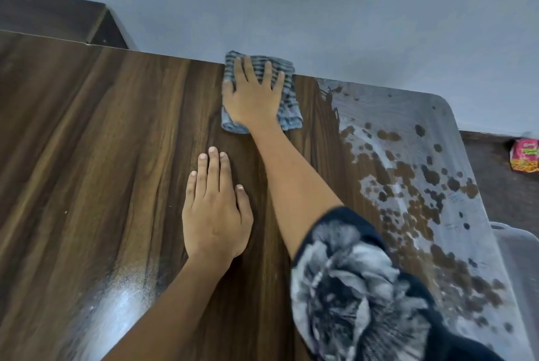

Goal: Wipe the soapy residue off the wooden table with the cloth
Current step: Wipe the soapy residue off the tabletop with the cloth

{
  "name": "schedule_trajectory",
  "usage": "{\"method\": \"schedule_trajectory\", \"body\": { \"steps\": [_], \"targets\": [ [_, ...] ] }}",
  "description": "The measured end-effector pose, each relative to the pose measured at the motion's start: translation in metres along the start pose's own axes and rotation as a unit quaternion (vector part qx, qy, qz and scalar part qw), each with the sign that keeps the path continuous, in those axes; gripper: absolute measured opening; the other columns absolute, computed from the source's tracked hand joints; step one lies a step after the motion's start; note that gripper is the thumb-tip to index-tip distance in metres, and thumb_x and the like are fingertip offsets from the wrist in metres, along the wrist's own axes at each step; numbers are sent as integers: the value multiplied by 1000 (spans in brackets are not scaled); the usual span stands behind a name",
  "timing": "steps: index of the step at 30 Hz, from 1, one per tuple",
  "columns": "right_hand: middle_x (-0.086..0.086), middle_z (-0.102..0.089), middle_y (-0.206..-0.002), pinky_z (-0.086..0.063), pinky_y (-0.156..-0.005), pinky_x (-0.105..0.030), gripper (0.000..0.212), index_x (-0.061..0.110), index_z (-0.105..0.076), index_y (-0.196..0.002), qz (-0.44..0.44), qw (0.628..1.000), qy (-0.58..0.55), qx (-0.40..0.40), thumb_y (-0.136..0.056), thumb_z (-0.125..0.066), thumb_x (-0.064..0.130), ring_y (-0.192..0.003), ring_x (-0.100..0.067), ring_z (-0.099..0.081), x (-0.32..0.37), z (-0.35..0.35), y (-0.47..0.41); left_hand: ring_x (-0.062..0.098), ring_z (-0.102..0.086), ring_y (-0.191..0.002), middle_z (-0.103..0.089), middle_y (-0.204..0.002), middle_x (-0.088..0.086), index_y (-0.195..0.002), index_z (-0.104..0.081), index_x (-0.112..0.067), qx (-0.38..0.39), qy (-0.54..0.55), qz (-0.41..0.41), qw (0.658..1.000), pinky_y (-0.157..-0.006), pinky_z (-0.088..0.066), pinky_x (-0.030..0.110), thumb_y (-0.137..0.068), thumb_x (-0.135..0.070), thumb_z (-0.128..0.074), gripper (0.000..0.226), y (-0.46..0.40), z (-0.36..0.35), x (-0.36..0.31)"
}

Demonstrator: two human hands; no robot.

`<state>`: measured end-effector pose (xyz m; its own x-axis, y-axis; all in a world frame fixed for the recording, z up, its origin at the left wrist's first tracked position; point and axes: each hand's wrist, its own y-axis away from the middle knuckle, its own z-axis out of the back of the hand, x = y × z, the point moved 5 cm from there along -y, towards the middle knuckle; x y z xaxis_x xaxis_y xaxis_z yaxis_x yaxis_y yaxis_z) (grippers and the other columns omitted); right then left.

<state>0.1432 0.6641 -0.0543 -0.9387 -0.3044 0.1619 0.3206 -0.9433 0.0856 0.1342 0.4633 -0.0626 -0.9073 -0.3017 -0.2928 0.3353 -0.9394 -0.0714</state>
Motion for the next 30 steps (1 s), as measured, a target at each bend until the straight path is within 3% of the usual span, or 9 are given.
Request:
{"method": "schedule_trajectory", "body": {
  "steps": [7, 9, 14, 16, 18, 21, 23, 26, 30],
  "targets": [
    [9, -10, -158, -2, -117, -44, 51, 28, -13, -150, 257, 963, 83, 7, -101, -19, 40, -145, -23, -7, 9, -3, 63, 19, -14, -143, -22, -153, 9, -145, -23, -5, 0, -1, 2, 1000, -116, -9, 34, -92, -32, -19, 60, 1, 0, 0],
    [10, -14, -157, -3, -117, -43, 52, 30, -15, -150, 230, 970, 71, -6, -99, -18, 43, -145, -20, -9, -21, -4, 90, 20, -15, -143, -22, -153, 9, -144, -24, -5, 0, 3, 2, 1000, -116, -11, 35, -92, -32, -19, 59, 1, 0, 0],
    [4, -3, -159, 5, -116, -49, 56, 26, -6, -151, -73, 997, 7, -23, -100, -16, 44, -145, -28, 2, -74, 8, 51, 20, -16, -142, -23, -153, 9, -144, -25, -5, -6, 3, -1, 1000, -114, -10, 34, -92, -32, -21, 58, 0, 0, 0],
    [2, 1, -159, 9, -113, -54, 56, 24, -3, -152, -129, 991, -24, -11, -99, -15, 42, -144, -33, 6, -59, 9, 21, 20, -17, -142, -24, -152, 10, -144, -26, -4, -9, 5, 1, 1000, -115, -11, 35, -92, -31, -21, 59, 1, 0, 1],
    [2, -1, -159, 8, -113, -55, 56, 24, -4, -152, -72, 997, -6, -3, -100, -16, 41, -144, -36, 5, -28, 7, 3, 21, -17, -142, -24, -152, 10, -144, -26, -4, -10, 5, 1, 1000, -115, -12, 35, -91, -31, -21, 59, 1, -1, 1],
    [6, -4, -159, 5, -115, -50, 52, 29, -7, -151, 119, 992, 35, 17, -101, -17, 39, -145, -31, 0, 11, 0, 23, 20, -16, -142, -23, -153, 9, -144, -25, -4, -7, 8, 2, 1000, -116, -12, 35, -91, -31, -21, 59, 1, -1, 0],
    [8, -10, -158, 1, -116, -46, 50, 31, -12, -150, 193, 980, 53, 16, -101, -17, 40, -145, -26, -6, 7, -3, 58, 19, -16, -142, -23, -153, 9, -144, -25, -4, -5, 10, 0, 1000, -116, -11, 35, -92, -30, -22, 58, 1, 0, 1],
    [10, -20, -155, -4, -116, -42, 53, 33, -20, -148, 175, 982, 64, -5, -97, -10, 44, -144, -21, -14, -38, -2, 112, 20, -17, -142, -24, -153, 9, -144, -26, -4, -7, 14, -1, 1000, -116, -13, 36, -92, -29, -22, 58, 2, 1, 2],
    [7, 2, -158, 6, -115, -44, 53, 32, 1, -150, 16, 997, 78, 11, -100, -8, 47, -145, -24, 1, -120, 12, 102, 21, -18, -142, -25, -152, 9, -143, -28, -4, -8, 15, -2, 1000, -115, -13, 35, -92, -28, -23, 56, 1, 1, -1]
  ]
}}
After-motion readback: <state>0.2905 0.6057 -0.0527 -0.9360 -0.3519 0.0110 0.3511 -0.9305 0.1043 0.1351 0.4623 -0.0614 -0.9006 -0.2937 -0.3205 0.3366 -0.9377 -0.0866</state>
